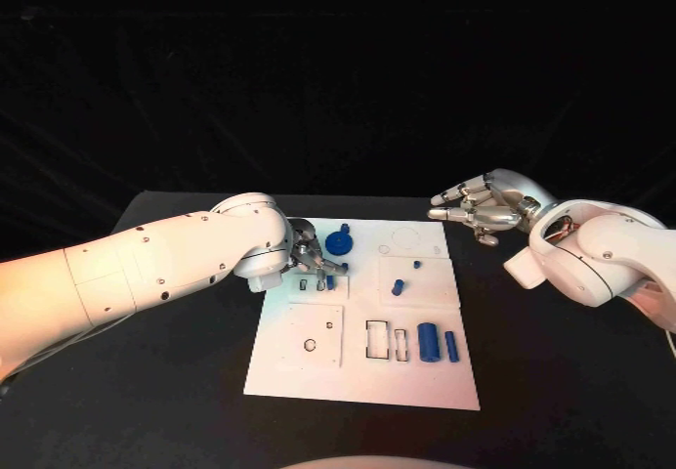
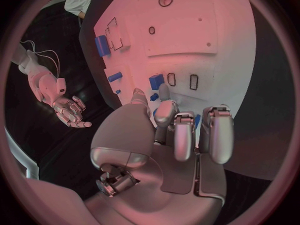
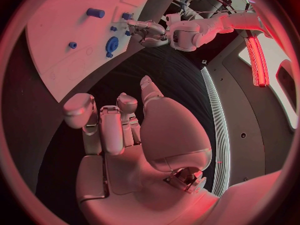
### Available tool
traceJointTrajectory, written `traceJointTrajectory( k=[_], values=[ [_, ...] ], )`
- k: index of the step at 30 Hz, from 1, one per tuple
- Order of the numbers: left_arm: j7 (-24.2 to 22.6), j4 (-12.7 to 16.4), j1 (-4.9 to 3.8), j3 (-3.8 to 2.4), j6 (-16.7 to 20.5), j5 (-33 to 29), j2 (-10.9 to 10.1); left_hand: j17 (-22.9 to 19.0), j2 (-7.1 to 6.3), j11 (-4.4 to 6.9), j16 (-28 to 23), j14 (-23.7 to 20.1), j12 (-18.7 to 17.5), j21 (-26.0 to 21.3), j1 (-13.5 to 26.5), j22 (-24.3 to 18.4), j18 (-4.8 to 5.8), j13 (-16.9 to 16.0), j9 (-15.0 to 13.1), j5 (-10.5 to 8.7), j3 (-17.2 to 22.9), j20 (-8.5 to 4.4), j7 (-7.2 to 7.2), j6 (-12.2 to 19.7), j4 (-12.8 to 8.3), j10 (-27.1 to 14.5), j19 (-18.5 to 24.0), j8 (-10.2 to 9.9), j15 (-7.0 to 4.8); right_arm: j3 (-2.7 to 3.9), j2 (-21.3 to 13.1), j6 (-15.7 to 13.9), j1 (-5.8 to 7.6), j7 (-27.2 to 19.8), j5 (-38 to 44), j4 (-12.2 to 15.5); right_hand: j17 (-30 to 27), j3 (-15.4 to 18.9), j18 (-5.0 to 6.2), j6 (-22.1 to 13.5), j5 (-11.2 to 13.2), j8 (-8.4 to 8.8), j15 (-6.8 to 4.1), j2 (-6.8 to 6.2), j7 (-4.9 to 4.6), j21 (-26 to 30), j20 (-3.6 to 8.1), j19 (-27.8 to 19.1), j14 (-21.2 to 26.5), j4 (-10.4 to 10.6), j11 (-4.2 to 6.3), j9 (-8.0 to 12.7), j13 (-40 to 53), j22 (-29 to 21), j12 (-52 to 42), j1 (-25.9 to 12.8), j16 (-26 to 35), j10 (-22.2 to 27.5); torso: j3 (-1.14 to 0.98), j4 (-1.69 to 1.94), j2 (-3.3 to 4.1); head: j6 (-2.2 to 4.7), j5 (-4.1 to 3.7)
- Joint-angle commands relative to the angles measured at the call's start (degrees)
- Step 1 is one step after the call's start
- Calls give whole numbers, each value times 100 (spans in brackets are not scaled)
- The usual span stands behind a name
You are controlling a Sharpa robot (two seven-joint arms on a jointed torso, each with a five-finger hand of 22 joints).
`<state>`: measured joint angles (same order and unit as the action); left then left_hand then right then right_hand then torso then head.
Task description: Assemble the parts on the task board
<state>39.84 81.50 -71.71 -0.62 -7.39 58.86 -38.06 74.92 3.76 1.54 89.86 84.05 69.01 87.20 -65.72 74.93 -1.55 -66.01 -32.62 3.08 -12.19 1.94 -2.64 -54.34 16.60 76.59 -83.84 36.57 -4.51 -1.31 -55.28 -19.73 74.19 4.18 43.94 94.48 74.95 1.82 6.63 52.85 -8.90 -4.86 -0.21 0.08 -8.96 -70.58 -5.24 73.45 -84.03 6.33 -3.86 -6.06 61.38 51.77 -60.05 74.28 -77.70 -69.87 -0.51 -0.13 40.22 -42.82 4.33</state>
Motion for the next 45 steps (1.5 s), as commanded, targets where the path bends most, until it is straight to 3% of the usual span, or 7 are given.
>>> traceJointTrajectory(
  k=[1,16,45],
  values=[
    [352,13,-10,-2,-153,59,2,1508,29,3,14,595,23,22,27,1036,52,-10,-12,-27,-39,-39,36,13,5,25,-414,36,-33,-3,18,97,-8,22,94,-9,6,34,58,38,-20,-34,-48,57,10,20,0,-36,-231,14,4,-9,-7,-7,16,21,35,28,-3,-1,3,3,-4],
    [363,-82,-10,-2,-452,59,89,1508,115,15,14,595,16,20,-279,1037,51,-12,-192,22,-46,-54,47,90,-31,11,-410,110,-45,-14,36,120,-20,58,262,-19,7,44,59,39,-33,-35,-50,69,10,25,1,-35,-233,17,6,-11,-12,-13,18,29,37,27,-6,-8,8,-5,-10],
    [437,-231,-9,1,-569,108,256,1508,214,6,14,595,0,20,-541,1044,51,-3,-330,33,19,-46,38,156,-55,-12,-410,141,-37,-19,32,176,-24,100,548,39,-8,74,59,38,-77,-36,-52,80,11,37,3,-33,-233,20,7,-14,-36,-26,36,52,55,36,-8,2,12,-43,-7]
  ],
)
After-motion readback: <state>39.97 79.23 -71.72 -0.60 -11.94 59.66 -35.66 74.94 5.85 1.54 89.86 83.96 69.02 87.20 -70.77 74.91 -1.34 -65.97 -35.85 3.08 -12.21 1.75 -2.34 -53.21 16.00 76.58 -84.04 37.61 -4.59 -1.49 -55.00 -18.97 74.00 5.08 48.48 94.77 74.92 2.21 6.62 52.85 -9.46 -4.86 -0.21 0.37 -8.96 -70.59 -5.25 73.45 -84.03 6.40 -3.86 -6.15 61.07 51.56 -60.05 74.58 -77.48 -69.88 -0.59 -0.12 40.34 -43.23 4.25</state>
